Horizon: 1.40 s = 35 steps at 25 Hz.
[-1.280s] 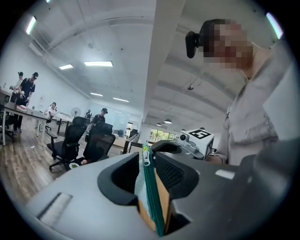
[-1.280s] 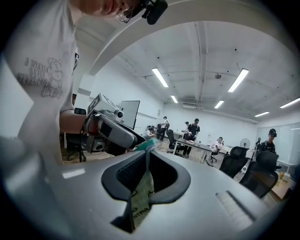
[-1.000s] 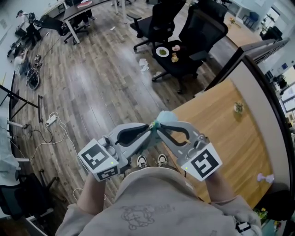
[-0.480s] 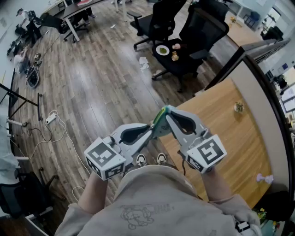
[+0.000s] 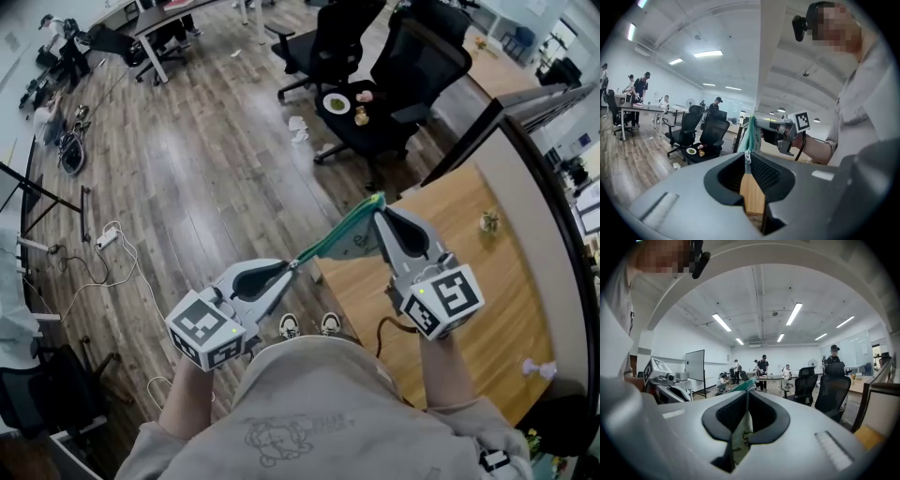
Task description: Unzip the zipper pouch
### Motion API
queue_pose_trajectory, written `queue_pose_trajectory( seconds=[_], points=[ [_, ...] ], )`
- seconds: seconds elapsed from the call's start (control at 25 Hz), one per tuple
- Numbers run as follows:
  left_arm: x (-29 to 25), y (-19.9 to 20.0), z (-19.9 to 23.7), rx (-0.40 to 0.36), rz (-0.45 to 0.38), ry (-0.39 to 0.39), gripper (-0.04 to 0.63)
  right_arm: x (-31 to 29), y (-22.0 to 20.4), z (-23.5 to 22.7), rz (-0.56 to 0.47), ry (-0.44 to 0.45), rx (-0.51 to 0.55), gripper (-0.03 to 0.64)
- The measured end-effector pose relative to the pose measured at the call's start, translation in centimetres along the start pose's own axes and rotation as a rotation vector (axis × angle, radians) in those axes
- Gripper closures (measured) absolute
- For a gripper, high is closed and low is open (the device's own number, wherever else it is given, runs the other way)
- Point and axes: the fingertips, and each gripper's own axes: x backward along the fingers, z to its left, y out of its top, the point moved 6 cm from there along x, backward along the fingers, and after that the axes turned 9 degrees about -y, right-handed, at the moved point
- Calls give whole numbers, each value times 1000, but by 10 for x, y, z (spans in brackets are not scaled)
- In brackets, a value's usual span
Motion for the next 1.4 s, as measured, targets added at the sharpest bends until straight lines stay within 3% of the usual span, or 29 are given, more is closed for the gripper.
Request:
queue_pose_trajectory(
  seconds=[0.32,0.56,0.84,1.2,1.4],
  points=[
    [8,-2,4,8,-8,63,554,-2,-2,8,3,16,-22,591],
    [19,19,5,-46,-75,152,545,1,13,10,-47,9,-42,591],
    [51,53,22,-58,-198,336,551,10,49,3,-166,-60,18,591],
    [96,104,15,-233,-325,556,556,35,90,17,-313,-91,61,589],
    [103,96,10,-302,-281,640,566,47,94,27,-340,-84,50,589]
  ],
)
